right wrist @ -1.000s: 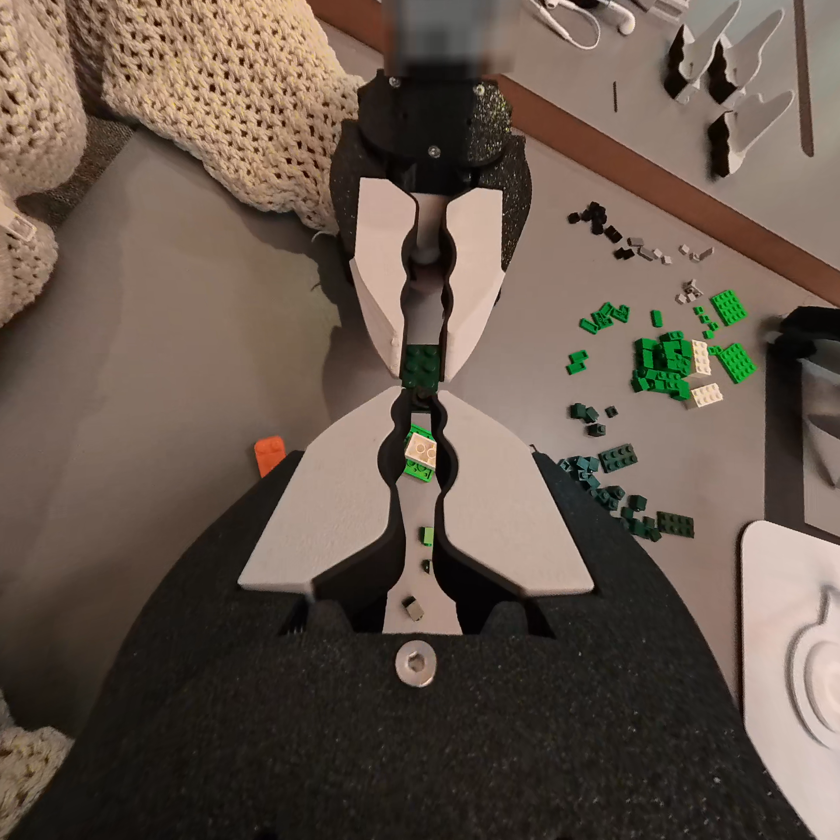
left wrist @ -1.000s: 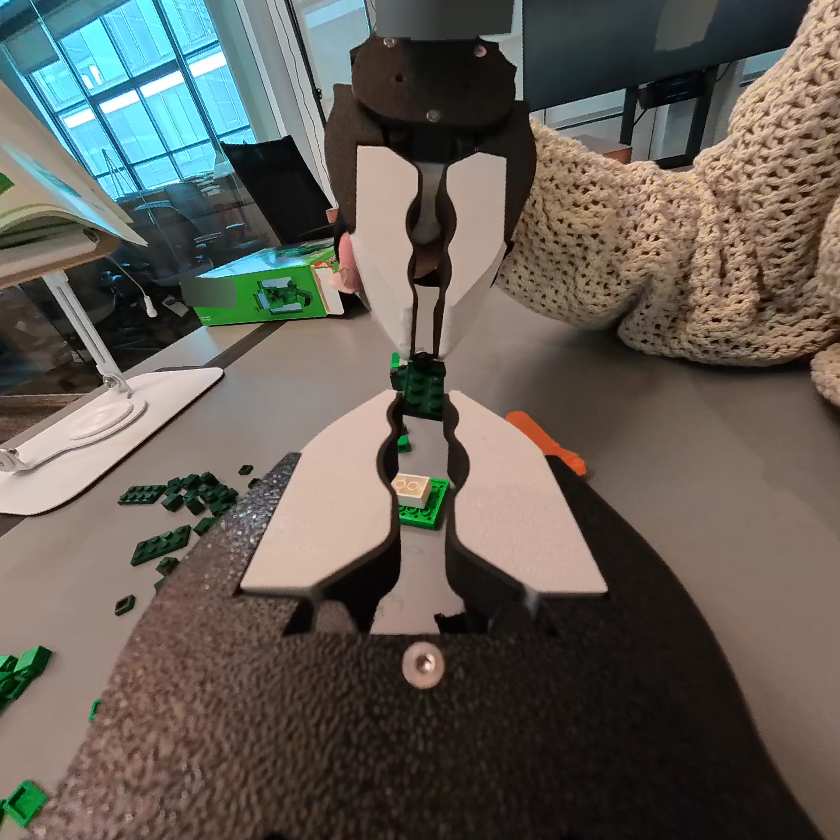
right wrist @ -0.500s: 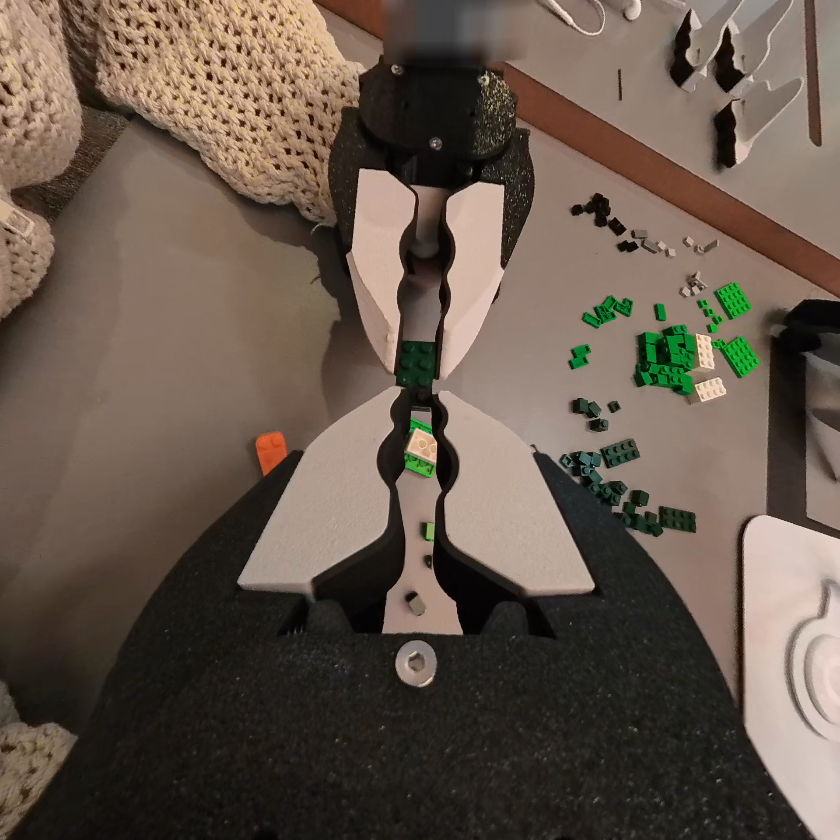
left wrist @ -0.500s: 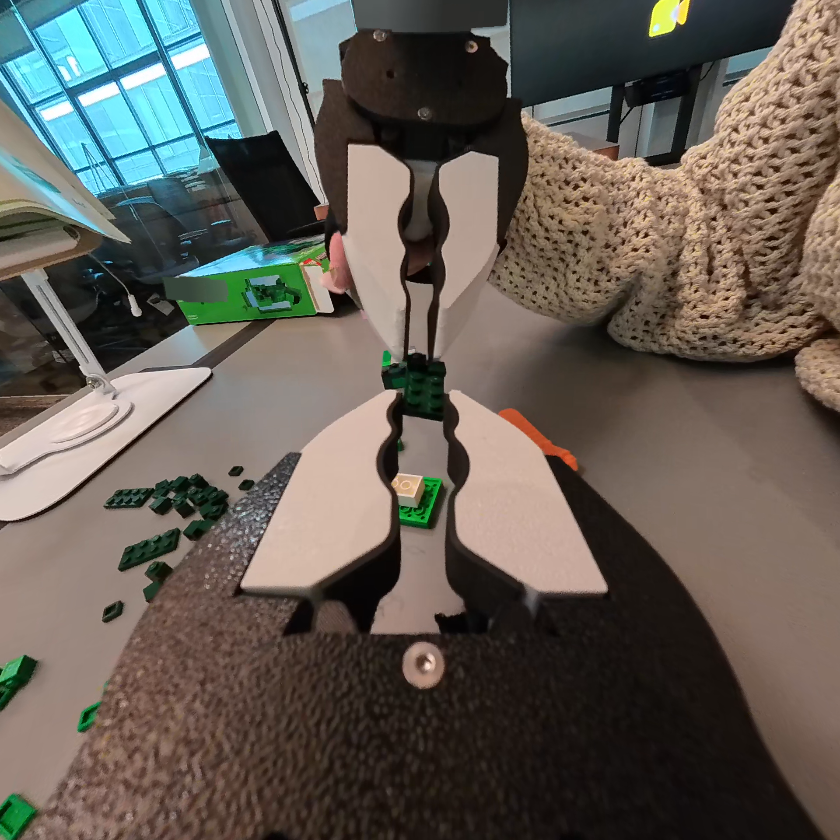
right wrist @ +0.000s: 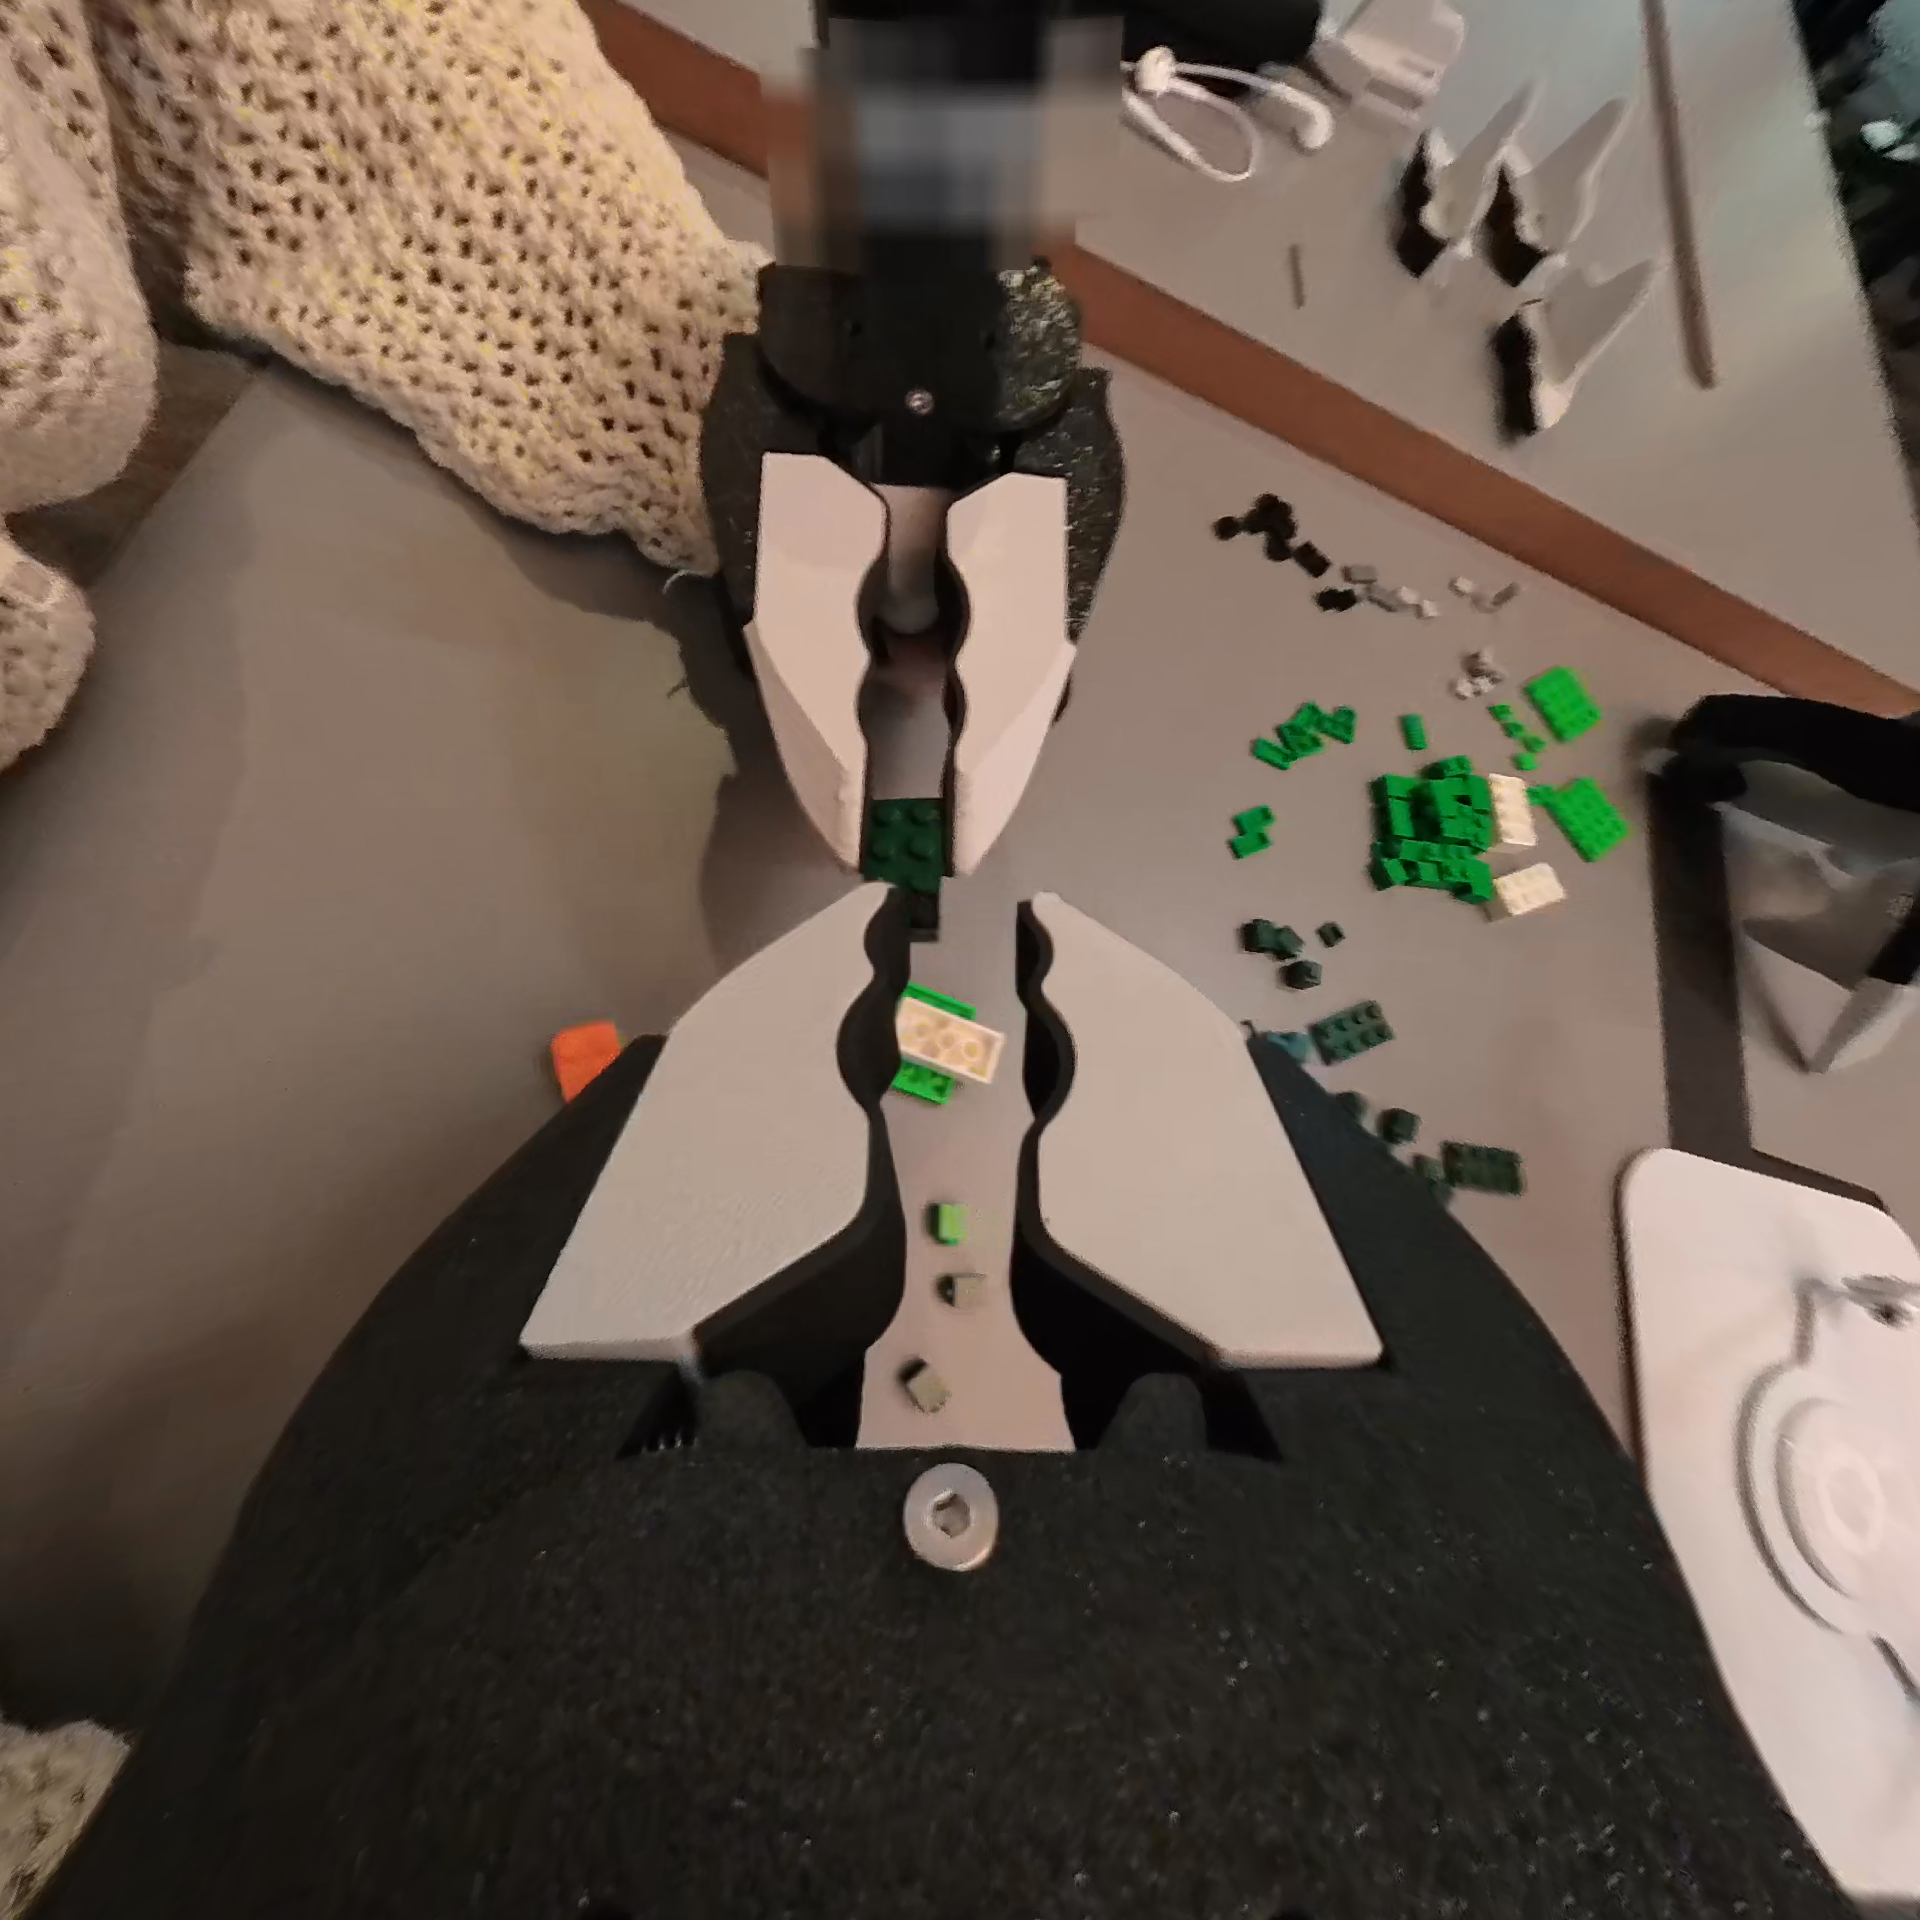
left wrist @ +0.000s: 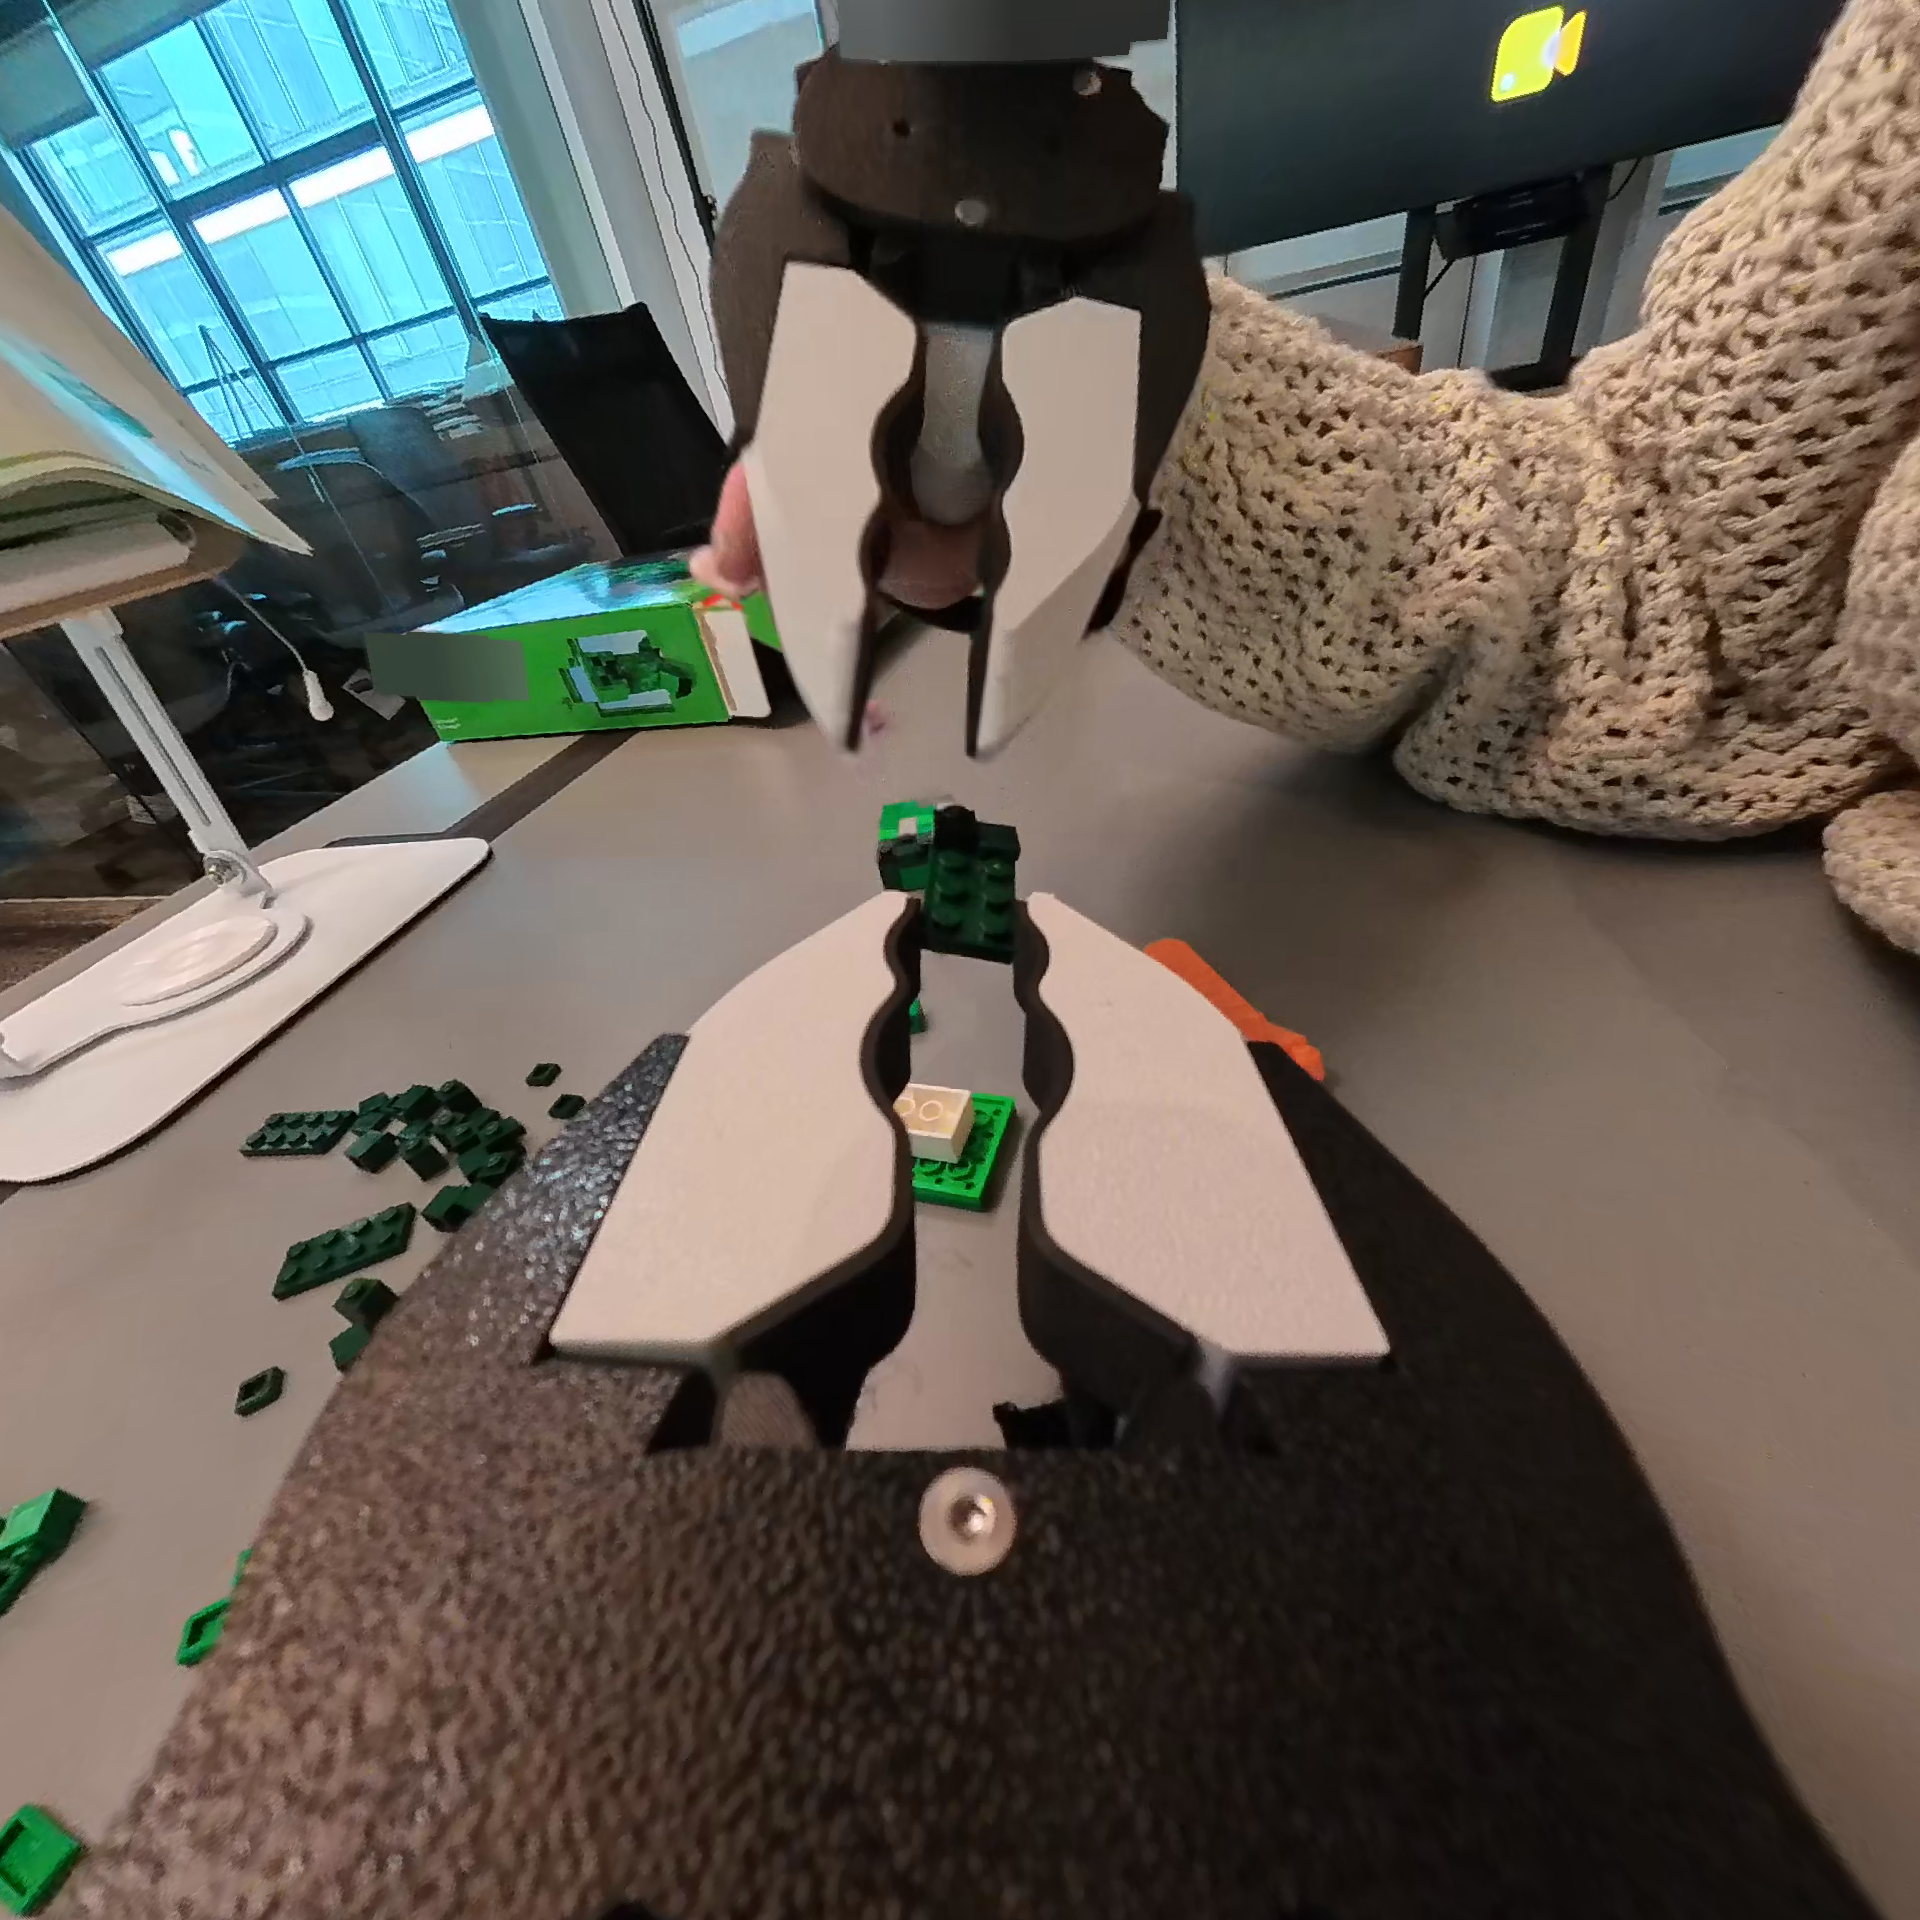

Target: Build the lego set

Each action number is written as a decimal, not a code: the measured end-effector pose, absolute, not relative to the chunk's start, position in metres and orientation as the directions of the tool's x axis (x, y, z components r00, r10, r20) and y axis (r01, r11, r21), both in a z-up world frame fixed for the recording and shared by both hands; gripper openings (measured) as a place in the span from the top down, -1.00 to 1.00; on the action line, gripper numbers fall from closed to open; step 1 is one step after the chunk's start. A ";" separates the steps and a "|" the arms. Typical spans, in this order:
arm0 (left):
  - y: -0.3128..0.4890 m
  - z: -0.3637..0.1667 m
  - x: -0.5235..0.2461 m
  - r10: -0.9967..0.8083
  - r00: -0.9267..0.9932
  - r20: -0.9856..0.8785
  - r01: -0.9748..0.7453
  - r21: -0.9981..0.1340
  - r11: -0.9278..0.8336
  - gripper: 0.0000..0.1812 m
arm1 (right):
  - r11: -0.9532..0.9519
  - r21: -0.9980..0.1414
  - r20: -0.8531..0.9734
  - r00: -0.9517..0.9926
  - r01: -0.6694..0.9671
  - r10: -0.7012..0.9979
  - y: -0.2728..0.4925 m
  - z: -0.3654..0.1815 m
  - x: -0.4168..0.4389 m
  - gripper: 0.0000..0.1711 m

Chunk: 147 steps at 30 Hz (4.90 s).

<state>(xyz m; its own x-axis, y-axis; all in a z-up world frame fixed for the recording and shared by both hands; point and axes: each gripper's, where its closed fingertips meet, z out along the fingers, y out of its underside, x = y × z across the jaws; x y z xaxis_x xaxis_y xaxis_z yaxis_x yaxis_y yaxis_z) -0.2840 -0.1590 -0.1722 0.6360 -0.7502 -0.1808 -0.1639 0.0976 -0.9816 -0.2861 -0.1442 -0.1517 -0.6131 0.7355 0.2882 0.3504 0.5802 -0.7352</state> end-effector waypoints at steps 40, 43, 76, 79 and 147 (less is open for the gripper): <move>-0.146 -0.168 -0.301 -0.688 0.724 -0.051 -0.059 -0.998 0.012 0.82 | 0.910 -0.099 0.995 0.043 0.404 0.089 -0.119 -0.160 -0.319 0.85; -0.146 -0.169 -0.301 -0.685 0.727 -0.043 -0.057 -0.998 0.002 0.82 | 0.909 -0.076 0.997 0.031 0.410 0.069 -0.119 -0.161 -0.318 0.86; -0.151 -0.188 -0.285 -0.510 0.546 -0.665 -0.631 -0.726 0.272 0.95 | 0.796 -0.532 0.762 -0.247 0.288 0.599 -0.130 -0.205 -0.302 0.90; -0.152 -0.197 -0.280 -0.515 0.484 -0.708 -0.688 -0.671 0.277 0.95 | 0.809 -0.505 0.747 -0.317 0.302 0.584 -0.132 -0.216 -0.298 0.90; -0.165 -0.192 -0.272 -0.707 0.529 -0.470 -0.441 -0.864 0.245 0.83 | 0.284 -0.956 0.215 -0.494 0.068 0.842 -0.165 -0.182 -0.265 0.80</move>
<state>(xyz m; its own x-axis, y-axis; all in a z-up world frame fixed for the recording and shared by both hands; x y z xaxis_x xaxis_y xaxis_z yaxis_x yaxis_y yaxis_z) -0.2724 -0.1646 -0.1924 0.5287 -0.7067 -0.4701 -0.4406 0.2450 -0.8637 -0.2652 -0.1655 -0.1821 -0.4942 0.8424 0.2149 0.0680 0.2839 -0.9565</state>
